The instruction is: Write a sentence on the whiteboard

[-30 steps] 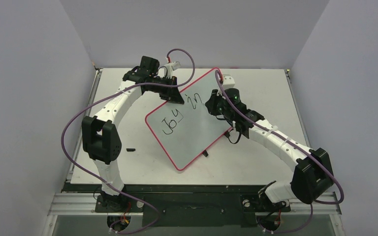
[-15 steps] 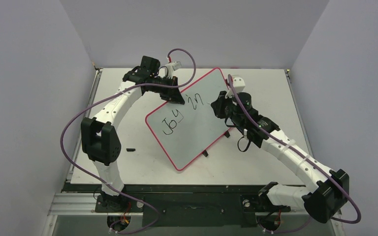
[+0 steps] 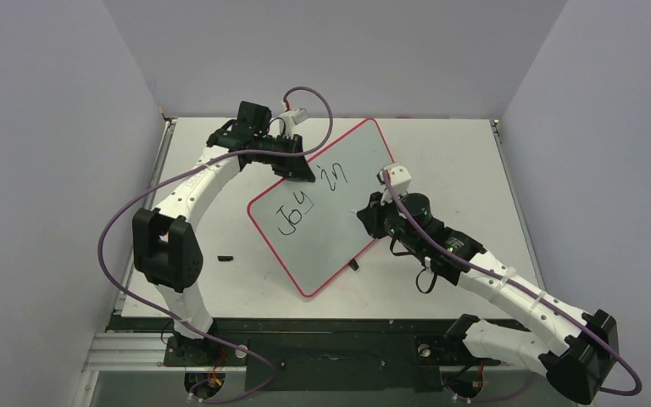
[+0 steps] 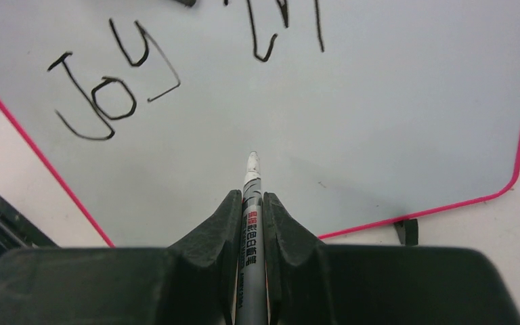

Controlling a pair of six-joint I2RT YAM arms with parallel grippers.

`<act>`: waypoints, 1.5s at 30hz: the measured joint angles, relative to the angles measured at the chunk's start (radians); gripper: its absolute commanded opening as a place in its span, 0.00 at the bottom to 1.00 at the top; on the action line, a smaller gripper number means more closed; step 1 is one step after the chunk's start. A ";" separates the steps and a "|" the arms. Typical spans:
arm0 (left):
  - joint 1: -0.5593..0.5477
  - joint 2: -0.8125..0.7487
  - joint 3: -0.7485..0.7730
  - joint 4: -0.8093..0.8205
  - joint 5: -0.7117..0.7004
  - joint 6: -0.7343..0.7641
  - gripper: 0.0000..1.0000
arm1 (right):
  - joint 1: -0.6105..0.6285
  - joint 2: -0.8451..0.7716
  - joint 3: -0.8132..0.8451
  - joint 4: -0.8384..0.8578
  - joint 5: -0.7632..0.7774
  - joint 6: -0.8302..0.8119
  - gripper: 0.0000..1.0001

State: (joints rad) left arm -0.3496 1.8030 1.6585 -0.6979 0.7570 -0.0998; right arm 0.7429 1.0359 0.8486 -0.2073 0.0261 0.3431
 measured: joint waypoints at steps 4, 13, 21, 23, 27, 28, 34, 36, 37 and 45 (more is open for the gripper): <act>0.004 -0.006 -0.016 0.018 -0.001 -0.016 0.00 | 0.061 -0.029 -0.042 0.014 -0.004 -0.023 0.00; 0.009 -0.013 -0.044 0.060 -0.011 -0.053 0.00 | 0.219 0.002 -0.060 0.063 0.024 -0.053 0.00; 0.031 -0.013 -0.066 0.075 -0.001 -0.077 0.00 | 0.322 0.105 -0.060 0.121 0.074 -0.060 0.00; 0.033 -0.013 -0.070 0.079 -0.001 -0.080 0.00 | 0.343 0.124 -0.060 0.139 0.083 -0.060 0.00; 0.035 -0.013 -0.072 0.083 -0.001 -0.085 0.00 | 0.386 0.171 -0.058 0.174 0.106 -0.060 0.00; 0.035 -0.013 -0.072 0.083 -0.001 -0.087 0.00 | 0.393 0.181 -0.057 0.178 0.110 -0.060 0.00; 0.038 -0.013 -0.084 0.103 -0.007 -0.107 0.00 | 0.417 0.237 -0.037 0.199 0.134 -0.060 0.00; 0.038 -0.013 -0.085 0.107 -0.009 -0.109 0.00 | 0.420 0.244 -0.032 0.208 0.141 -0.060 0.00; 0.038 -0.013 -0.086 0.108 -0.009 -0.109 0.00 | 0.423 0.248 -0.030 0.211 0.144 -0.060 0.00; 0.039 -0.013 -0.093 0.121 -0.013 -0.123 0.00 | 0.424 0.282 -0.012 0.221 0.163 -0.060 0.00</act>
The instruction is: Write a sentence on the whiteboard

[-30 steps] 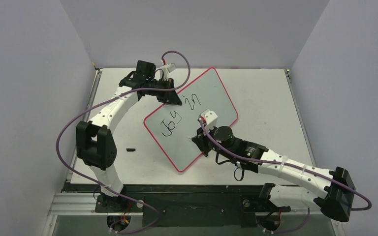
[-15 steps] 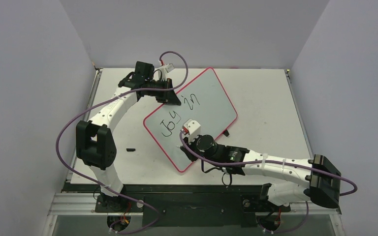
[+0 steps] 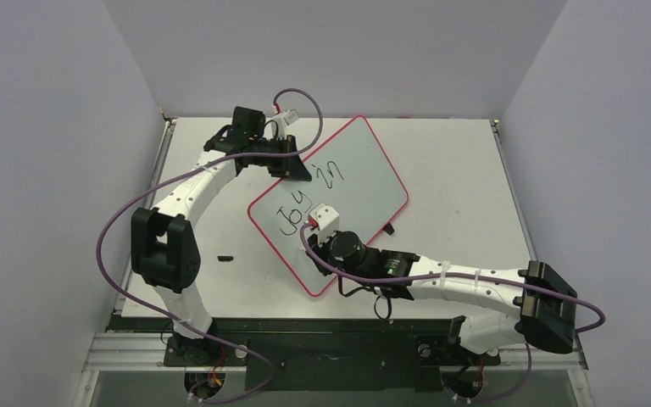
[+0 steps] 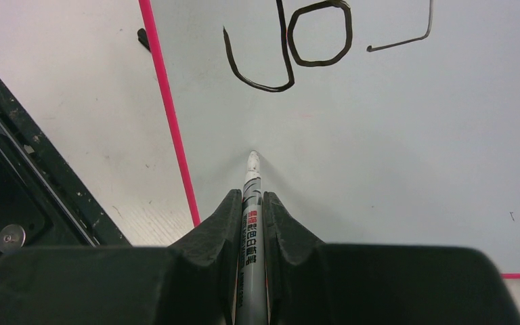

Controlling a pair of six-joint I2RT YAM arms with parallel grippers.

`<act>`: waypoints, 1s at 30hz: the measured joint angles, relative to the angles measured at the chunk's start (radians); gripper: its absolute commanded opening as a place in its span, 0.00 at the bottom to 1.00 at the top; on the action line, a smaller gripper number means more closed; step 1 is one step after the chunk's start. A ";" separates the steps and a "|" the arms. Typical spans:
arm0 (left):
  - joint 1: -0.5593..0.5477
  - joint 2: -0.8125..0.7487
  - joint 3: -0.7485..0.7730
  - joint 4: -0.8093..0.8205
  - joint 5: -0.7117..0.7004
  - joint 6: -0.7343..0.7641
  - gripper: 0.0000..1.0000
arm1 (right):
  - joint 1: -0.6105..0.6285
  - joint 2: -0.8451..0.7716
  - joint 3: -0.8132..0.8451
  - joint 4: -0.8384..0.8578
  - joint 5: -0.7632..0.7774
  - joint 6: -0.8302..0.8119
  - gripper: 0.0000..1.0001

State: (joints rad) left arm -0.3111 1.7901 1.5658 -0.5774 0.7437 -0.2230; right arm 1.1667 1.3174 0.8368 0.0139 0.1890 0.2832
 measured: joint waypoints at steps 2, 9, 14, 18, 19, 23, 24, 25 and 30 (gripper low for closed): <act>0.000 0.000 0.000 0.002 -0.001 -0.002 0.00 | 0.000 0.011 0.006 0.000 0.005 0.000 0.00; 0.001 0.000 -0.005 0.010 -0.003 -0.005 0.00 | 0.001 0.041 0.035 0.000 0.007 0.000 0.00; 0.003 0.000 -0.006 0.013 -0.003 -0.005 0.00 | 0.009 0.051 0.047 0.000 0.006 -0.004 0.00; 0.003 0.000 -0.006 0.013 -0.003 -0.005 0.00 | 0.015 0.051 0.048 0.000 0.006 -0.006 0.00; 0.003 0.000 -0.006 0.013 -0.003 -0.006 0.00 | 0.017 0.051 0.048 0.000 0.006 -0.006 0.00; 0.003 0.000 -0.006 0.013 -0.003 -0.006 0.00 | 0.026 0.051 0.047 0.000 0.006 -0.006 0.00; 0.003 0.000 -0.006 0.013 -0.003 -0.006 0.00 | 0.027 0.051 0.046 0.000 0.006 -0.006 0.00; 0.003 0.000 -0.006 0.013 -0.003 -0.006 0.00 | 0.031 0.051 0.044 0.000 0.006 -0.006 0.00; 0.003 0.000 -0.006 0.014 -0.003 -0.006 0.00 | 0.033 0.043 0.017 0.001 0.006 0.000 0.00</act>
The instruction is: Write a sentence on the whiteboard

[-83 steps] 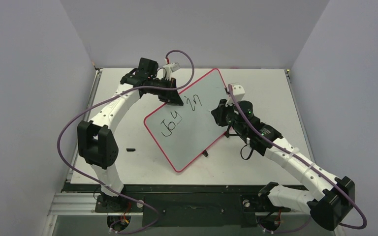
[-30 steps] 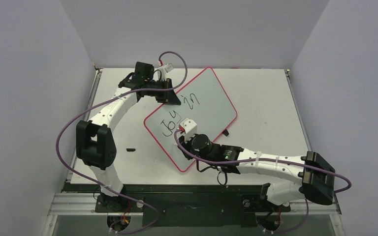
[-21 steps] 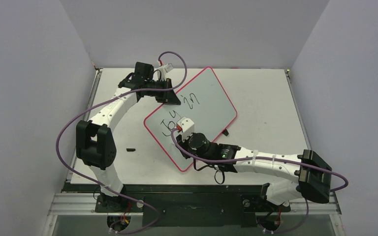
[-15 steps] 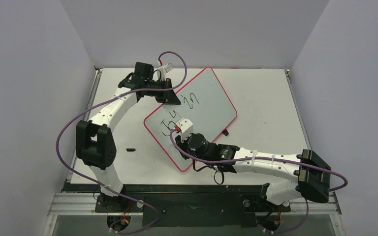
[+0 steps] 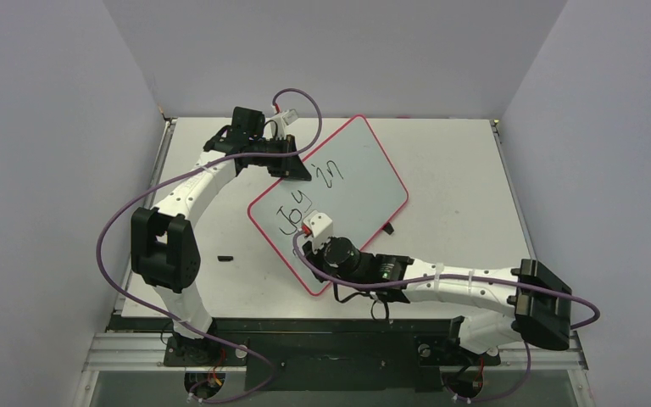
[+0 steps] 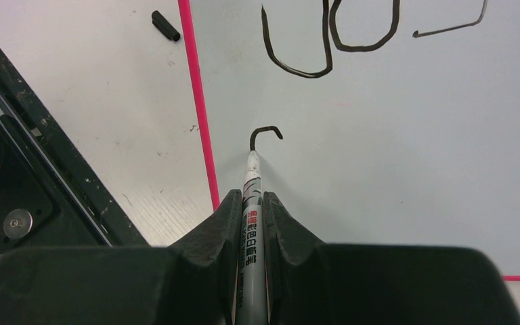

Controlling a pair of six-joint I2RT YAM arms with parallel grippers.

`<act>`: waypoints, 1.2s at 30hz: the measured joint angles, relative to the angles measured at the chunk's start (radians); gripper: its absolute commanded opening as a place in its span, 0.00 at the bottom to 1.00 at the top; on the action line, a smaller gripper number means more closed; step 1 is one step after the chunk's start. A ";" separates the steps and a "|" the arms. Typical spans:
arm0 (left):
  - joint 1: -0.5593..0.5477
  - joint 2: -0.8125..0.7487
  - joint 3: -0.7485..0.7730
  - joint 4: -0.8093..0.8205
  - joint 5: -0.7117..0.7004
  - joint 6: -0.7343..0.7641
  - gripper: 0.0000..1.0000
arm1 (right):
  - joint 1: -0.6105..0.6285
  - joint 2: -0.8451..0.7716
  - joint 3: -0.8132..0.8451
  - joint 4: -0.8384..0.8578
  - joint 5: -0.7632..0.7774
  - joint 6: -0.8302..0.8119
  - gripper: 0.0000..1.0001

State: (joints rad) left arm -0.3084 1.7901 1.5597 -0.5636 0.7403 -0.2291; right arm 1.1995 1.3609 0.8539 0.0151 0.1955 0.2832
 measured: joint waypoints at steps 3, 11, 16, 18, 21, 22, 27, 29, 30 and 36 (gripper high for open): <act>0.000 0.000 0.000 0.000 0.000 0.000 0.00 | 0.001 -0.011 -0.021 -0.001 0.000 0.005 0.00; 0.000 0.000 0.000 0.001 0.000 0.000 0.00 | 0.006 -0.019 -0.035 -0.006 0.024 0.011 0.00; 0.000 0.000 0.000 0.002 -0.001 -0.001 0.00 | 0.002 -0.018 -0.022 -0.039 0.043 0.001 0.00; 0.000 0.000 0.000 0.002 -0.002 -0.002 0.00 | -0.006 -0.013 -0.005 -0.053 0.050 -0.008 0.00; 0.000 0.000 0.000 0.002 -0.002 -0.002 0.00 | -0.017 0.002 0.027 -0.067 0.057 -0.016 0.00; 0.000 0.000 0.000 0.002 -0.002 -0.002 0.00 | -0.020 0.007 0.037 -0.071 0.059 -0.019 0.00; 0.000 0.000 0.000 0.003 -0.002 -0.002 0.00 | -0.022 0.030 0.082 -0.081 0.062 -0.039 0.00; 0.000 0.000 0.000 0.003 -0.002 -0.001 0.00 | -0.022 0.035 0.090 -0.084 0.062 -0.042 0.00; 0.000 0.000 0.000 0.003 -0.002 -0.001 0.00 | -0.022 0.037 0.092 -0.085 0.062 -0.043 0.00; 0.001 0.000 -0.003 0.006 -0.002 -0.001 0.00 | -0.022 0.038 0.092 -0.085 0.062 -0.044 0.00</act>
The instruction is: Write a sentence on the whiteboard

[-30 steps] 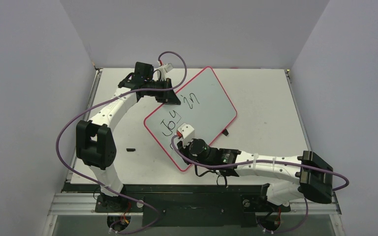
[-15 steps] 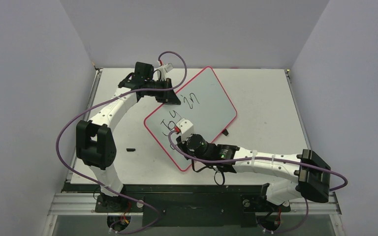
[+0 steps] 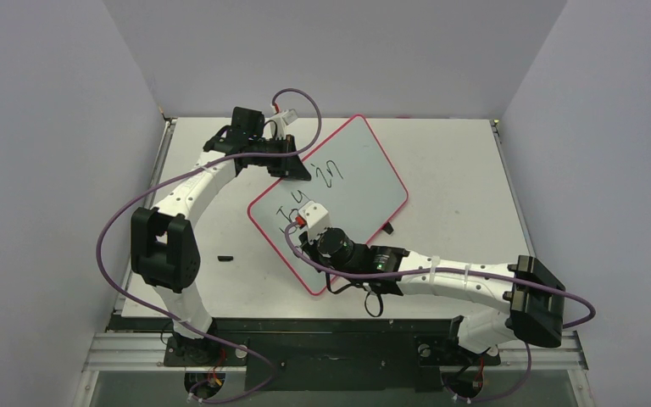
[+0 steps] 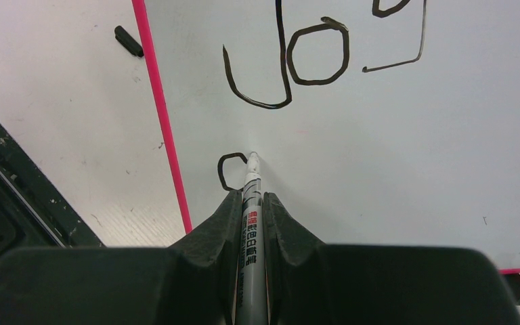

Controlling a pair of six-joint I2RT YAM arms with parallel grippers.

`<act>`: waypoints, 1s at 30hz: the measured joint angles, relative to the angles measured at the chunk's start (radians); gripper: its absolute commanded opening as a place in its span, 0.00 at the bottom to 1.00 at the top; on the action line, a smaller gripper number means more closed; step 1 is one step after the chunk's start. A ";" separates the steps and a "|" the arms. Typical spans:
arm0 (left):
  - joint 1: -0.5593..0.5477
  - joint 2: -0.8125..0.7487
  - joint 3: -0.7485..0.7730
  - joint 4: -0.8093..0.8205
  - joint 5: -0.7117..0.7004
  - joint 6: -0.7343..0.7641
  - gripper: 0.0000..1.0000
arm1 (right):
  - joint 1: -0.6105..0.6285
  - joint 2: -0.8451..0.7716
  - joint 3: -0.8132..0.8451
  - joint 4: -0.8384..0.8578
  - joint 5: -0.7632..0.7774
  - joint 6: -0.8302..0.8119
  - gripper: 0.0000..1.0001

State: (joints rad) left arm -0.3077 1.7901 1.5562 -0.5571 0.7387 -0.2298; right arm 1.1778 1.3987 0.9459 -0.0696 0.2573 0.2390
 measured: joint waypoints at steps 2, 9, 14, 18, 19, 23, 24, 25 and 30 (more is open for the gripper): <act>0.000 0.000 -0.001 0.000 0.000 0.000 0.00 | 0.000 0.000 -0.001 0.001 0.000 0.001 0.00; 0.001 0.000 -0.002 0.001 0.000 0.000 0.00 | 0.000 -0.023 -0.048 0.017 0.000 0.014 0.00; 0.001 0.000 -0.002 0.001 0.000 0.000 0.00 | 0.000 -0.040 -0.079 0.015 0.001 0.024 0.00; 0.001 0.000 -0.002 0.001 0.000 -0.003 0.00 | 0.000 -0.050 -0.089 0.008 0.006 0.029 0.00; 0.001 0.000 -0.002 0.001 0.000 -0.004 0.00 | 0.000 -0.052 -0.092 0.003 0.010 0.030 0.00; 0.001 0.000 -0.002 0.001 -0.002 -0.007 0.00 | -0.001 -0.064 -0.092 -0.021 0.026 0.034 0.00; 0.001 0.000 -0.002 0.001 -0.002 -0.007 0.00 | -0.003 -0.071 -0.092 -0.026 0.029 0.035 0.00; 0.001 0.000 -0.002 0.001 -0.002 -0.008 0.00 | -0.006 -0.080 -0.092 -0.032 0.031 0.037 0.00; 0.001 0.000 -0.002 0.001 -0.002 -0.011 0.00 | -0.032 -0.136 -0.092 -0.037 0.030 0.044 0.00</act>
State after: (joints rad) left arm -0.3069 1.7901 1.5547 -0.5560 0.7364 -0.2405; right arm 1.1461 1.2625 0.8539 -0.1070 0.2874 0.2832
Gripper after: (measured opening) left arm 0.055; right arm 0.097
